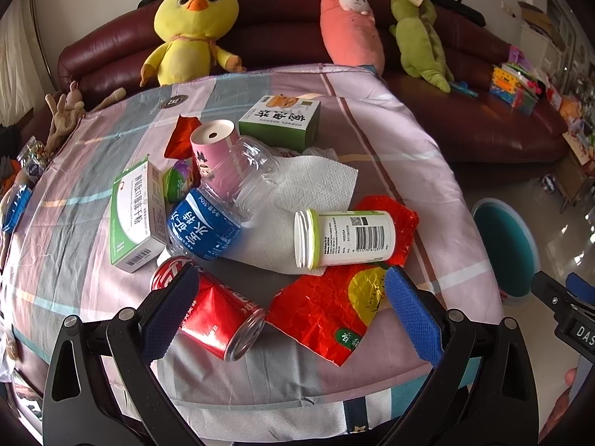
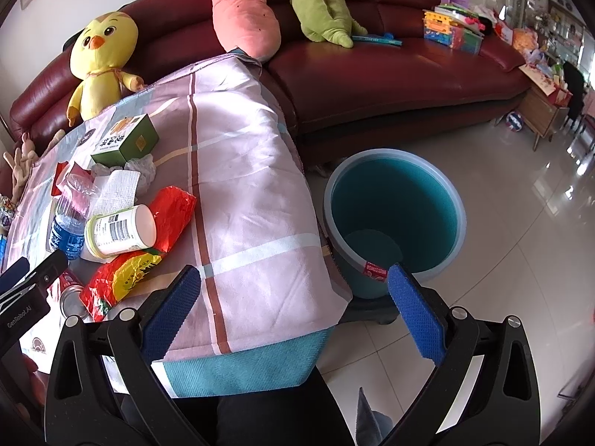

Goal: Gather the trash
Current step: 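Move both tools toward the trash pile on the table, then grasp the green-white medicine box with the left tool while the right tool grasps the water bottle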

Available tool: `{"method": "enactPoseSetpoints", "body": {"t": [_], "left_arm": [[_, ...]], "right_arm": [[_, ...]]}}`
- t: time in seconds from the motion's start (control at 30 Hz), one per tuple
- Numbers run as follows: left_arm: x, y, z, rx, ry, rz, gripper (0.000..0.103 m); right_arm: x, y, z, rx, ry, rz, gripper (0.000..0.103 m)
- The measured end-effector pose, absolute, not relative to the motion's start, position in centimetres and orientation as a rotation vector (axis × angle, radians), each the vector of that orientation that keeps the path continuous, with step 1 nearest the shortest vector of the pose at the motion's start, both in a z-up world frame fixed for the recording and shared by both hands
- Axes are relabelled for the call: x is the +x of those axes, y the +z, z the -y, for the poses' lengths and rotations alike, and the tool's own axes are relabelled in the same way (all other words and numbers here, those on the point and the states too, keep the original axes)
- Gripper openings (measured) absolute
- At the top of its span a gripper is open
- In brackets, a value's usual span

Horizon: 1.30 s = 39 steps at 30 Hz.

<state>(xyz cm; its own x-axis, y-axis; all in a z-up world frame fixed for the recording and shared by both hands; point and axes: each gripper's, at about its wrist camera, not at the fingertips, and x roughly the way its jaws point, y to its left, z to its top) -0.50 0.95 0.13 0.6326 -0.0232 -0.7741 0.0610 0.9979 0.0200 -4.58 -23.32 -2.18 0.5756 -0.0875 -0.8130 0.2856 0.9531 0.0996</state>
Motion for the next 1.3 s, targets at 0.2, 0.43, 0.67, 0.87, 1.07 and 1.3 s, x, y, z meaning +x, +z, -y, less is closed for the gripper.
{"method": "enactPoseSetpoints", "body": {"t": [0.2, 0.43, 0.67, 0.87, 1.07, 1.3], "left_arm": [[-0.3, -0.2, -1.7, 0.038, -0.044, -0.896, 0.099], [0.4, -0.8, -3.5, 0.006, -0.035, -0.922, 0.099], [2.0, -0.1, -9.3, -0.036, 0.051, -0.93, 0.099], [4.1, -0.3, -16.2, -0.111, 0.137, -0.981, 0.099], [7.6, -1.8, -20.1, -0.205, 0.167, -1.056, 0.099], [11.6, -5.0, -20.6, -0.239, 0.173, -1.136, 0.099]], "right_arm": [[-3.9, -2.6, 22.8, 0.226, -0.211, -0.958, 0.097], [-2.3, -2.5, 21.1, 0.213, -0.164, -0.984, 0.097], [0.2, -2.1, 18.7, 0.21, -0.081, -1.024, 0.097], [2.8, -1.2, 15.7, 0.206, 0.024, -1.04, 0.097], [5.6, -0.7, 12.5, 0.219, 0.116, -1.066, 0.097], [8.7, -1.1, 9.4, 0.279, 0.188, -1.141, 0.096]]}}
